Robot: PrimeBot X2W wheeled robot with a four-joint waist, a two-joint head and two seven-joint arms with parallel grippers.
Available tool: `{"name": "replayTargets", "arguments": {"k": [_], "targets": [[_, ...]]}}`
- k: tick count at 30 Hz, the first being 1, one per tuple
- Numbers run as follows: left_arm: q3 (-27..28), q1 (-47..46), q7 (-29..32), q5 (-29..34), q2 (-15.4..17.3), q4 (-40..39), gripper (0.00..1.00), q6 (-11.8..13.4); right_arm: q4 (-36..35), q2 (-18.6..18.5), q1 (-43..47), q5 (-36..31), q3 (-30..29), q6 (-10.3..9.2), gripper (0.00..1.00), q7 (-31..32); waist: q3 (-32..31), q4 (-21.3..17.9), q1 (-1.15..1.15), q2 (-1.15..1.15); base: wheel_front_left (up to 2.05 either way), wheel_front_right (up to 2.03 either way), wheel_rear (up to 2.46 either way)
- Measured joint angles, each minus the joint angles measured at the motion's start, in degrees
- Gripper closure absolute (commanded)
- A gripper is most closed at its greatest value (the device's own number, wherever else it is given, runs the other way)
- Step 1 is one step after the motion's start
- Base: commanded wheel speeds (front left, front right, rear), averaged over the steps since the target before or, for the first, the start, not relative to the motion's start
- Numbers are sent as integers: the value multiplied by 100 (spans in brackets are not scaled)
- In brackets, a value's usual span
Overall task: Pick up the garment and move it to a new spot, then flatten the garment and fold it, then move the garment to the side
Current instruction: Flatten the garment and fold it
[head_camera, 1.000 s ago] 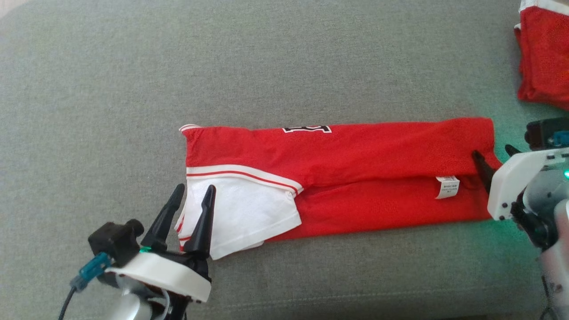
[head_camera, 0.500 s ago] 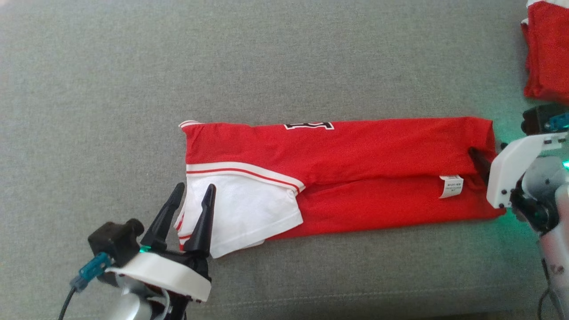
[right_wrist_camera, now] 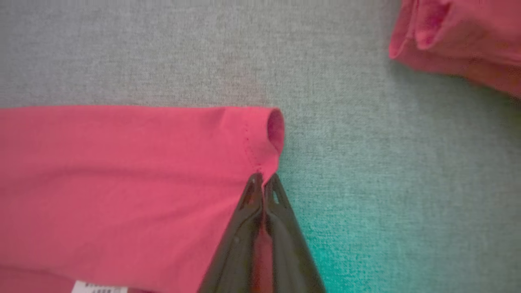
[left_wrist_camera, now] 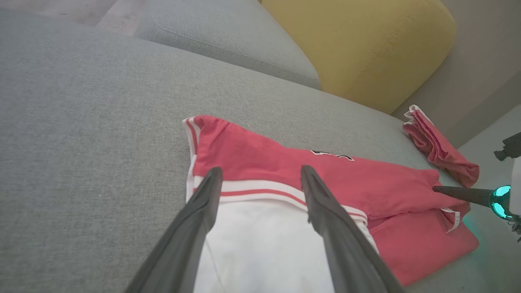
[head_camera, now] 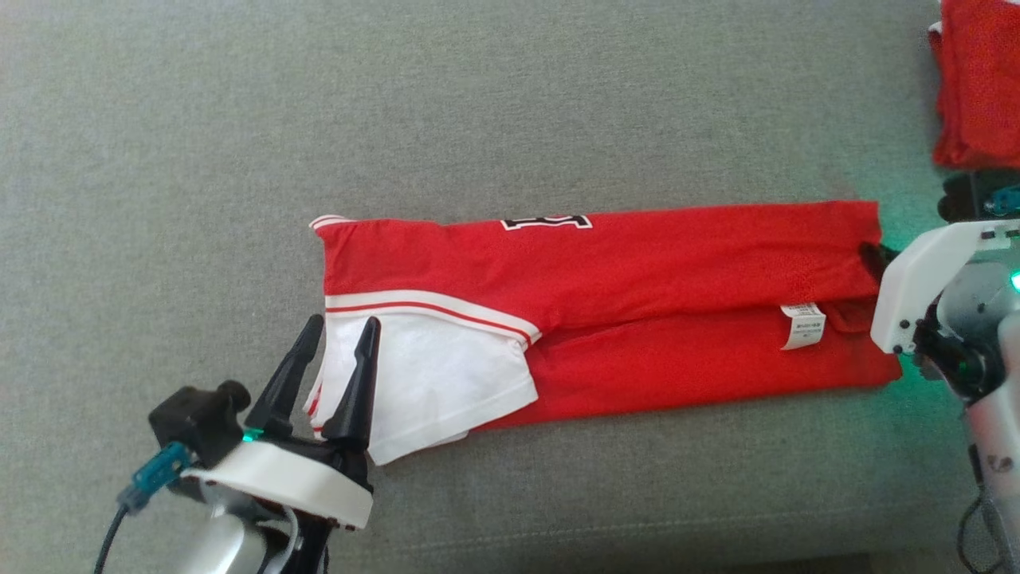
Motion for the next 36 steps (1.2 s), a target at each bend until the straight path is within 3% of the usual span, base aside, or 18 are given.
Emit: {"name": "replayTargets", "arguments": {"k": [8,19,28,36], "targets": [[-8,4,0,-1,5,2,0,11,-366,-98,90,240,-32,0,100,-448,-131,-111,0,0,0,0,0],[-74,7,8,-2,14,2,0,27,-1796,-83,900,722,171,0,100,-682,-270,-248,0,0,0,0,0],[-101,7,34,-2,23,-1,0,27,-2893,158,1310,956,1116,0,100,-688,-330,-169,0,0,0,0,0],[-125,4,34,-3,12,-1,0,25,-2975,579,1061,1114,1942,0,100,-815,-393,56,0,0,0,0,0]]}}
